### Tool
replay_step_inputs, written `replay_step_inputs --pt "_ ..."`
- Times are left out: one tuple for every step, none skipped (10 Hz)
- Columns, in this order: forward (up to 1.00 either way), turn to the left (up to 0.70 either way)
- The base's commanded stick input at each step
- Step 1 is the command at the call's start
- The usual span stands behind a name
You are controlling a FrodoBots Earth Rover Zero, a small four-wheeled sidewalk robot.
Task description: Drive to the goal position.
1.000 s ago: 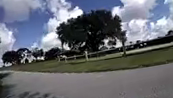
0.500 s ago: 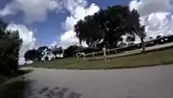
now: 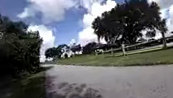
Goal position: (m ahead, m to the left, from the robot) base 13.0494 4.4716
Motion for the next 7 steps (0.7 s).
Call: replay_step_inputs --pt "0.7 0.0" --pt "0.7 0.0" --pt "0.7 0.0" --pt "0.7 0.0" --pt "0.7 0.0" --pt "0.7 0.0" --pt "0.7 0.0"
